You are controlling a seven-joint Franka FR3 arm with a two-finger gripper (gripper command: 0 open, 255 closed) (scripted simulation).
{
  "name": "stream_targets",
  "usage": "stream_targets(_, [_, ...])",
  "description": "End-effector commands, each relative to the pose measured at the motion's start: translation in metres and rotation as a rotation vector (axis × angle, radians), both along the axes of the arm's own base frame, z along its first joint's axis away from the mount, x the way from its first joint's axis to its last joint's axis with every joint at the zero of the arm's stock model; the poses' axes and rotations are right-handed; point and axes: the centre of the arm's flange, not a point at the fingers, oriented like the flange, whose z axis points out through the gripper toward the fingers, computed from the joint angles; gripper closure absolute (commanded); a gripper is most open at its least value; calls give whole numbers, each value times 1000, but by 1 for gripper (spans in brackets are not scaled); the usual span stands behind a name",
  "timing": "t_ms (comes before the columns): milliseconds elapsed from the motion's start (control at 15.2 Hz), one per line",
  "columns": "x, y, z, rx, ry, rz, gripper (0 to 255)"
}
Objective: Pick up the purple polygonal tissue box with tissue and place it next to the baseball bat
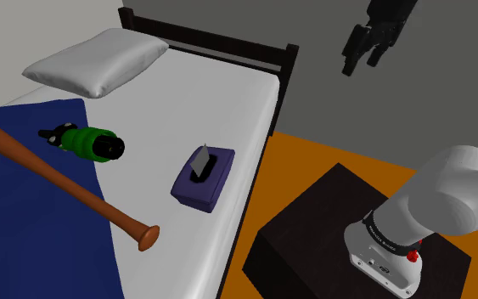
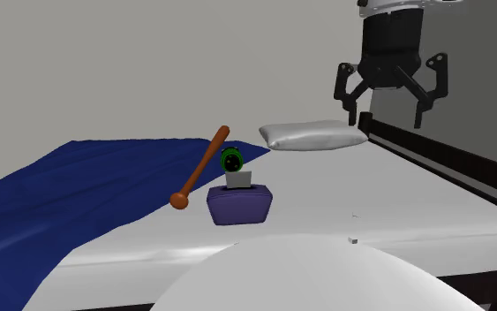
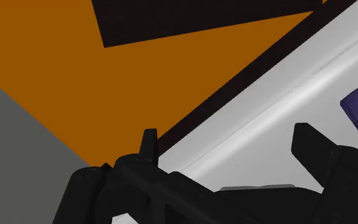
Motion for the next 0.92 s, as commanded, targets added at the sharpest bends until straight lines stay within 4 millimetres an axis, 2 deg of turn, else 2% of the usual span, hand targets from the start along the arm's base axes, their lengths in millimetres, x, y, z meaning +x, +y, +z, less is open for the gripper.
stream_targets(0, [0, 0, 0, 0, 0, 0, 0])
stream_targets(396, [16, 77, -30, -29, 22, -163, 0])
stream_targets(858, [48, 161, -68, -63, 47, -353, 0])
